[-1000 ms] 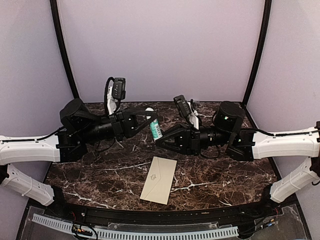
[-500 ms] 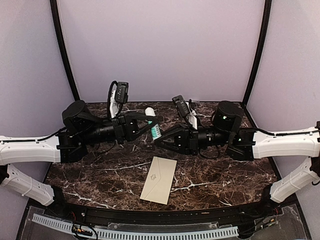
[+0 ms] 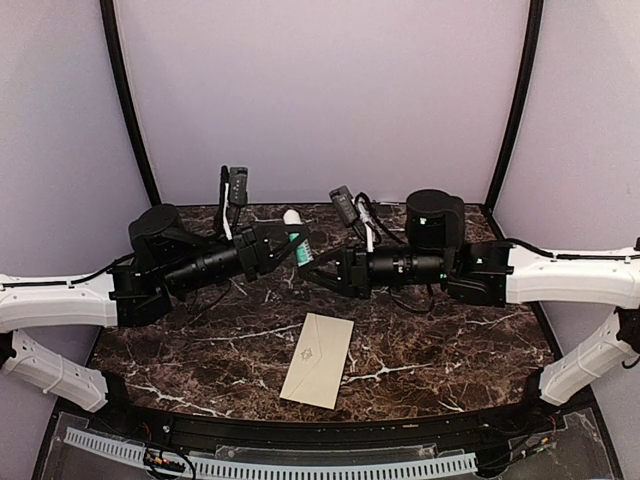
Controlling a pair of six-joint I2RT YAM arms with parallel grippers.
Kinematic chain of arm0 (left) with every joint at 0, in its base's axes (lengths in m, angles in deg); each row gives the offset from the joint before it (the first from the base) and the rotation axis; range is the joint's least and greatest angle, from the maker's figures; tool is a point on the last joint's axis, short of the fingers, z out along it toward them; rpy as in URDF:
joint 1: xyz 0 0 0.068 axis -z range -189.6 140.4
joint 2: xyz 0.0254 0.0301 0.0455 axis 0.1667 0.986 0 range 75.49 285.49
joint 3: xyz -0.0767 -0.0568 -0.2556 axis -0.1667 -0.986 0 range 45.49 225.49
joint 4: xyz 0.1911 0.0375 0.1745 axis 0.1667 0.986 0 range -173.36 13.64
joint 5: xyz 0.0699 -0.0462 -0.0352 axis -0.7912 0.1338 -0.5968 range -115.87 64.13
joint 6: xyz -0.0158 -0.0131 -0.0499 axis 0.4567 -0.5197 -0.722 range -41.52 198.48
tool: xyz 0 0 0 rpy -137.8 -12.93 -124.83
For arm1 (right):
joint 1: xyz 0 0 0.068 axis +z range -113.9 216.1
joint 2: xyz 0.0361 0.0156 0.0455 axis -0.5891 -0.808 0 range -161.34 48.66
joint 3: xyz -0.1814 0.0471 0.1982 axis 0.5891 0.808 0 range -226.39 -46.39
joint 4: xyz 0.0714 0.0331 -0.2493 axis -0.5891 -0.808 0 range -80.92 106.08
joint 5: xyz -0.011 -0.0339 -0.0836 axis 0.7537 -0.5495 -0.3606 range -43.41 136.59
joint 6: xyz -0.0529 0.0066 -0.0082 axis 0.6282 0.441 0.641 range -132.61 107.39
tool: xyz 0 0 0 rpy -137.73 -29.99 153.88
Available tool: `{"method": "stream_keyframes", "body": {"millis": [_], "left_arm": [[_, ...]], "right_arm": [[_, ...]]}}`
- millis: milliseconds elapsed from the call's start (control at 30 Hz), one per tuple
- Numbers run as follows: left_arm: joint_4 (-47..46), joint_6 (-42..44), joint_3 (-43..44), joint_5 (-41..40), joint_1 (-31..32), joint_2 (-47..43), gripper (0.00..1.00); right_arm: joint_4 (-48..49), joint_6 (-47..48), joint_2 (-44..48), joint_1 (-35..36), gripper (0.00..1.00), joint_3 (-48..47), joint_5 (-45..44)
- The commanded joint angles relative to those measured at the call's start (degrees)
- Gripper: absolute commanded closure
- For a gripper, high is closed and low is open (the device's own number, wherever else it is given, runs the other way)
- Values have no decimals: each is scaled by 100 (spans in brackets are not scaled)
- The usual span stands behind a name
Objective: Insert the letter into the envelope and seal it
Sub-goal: Screw the solid glue.
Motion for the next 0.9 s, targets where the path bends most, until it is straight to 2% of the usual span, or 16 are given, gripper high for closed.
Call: {"method": "stream_keyframes", "body": {"millis": [0, 200, 333, 400, 467, 600, 667, 733, 867], "left_arm": [[827, 463, -93, -781, 272, -21, 100], [1156, 339, 8, -1315, 328, 219, 100], [1132, 175, 42, -1449, 328, 355, 100], [1093, 69, 41, -1458, 330, 396, 100], [1090, 1, 47, -1437, 313, 380, 100], [1044, -223, 60, -689, -146, 283, 100], [939, -267, 60, -37, -408, 228, 100], [878, -304, 137, 571, -714, 236, 100], [1076, -152, 549, 1835, -1274, 385, 100]], "right_arm": [[-794, -86, -319, -22, 91, -662, -1741], [-1572, -119, -913, 156, 90, -1434, -2736], [-1682, -165, -1096, 271, 88, -1641, -3007], [-1526, -181, -1045, 275, 85, -1563, -2931], [-1319, -155, -891, 268, 76, -1390, -2804], [-1217, 157, -363, 232, 53, -1050, -2679], [-1248, 244, -15, 121, 44, -795, -2494], [-1172, 288, 338, -42, 36, -485, -1948], [-640, 372, 845, -253, 32, 266, -1096]]}}
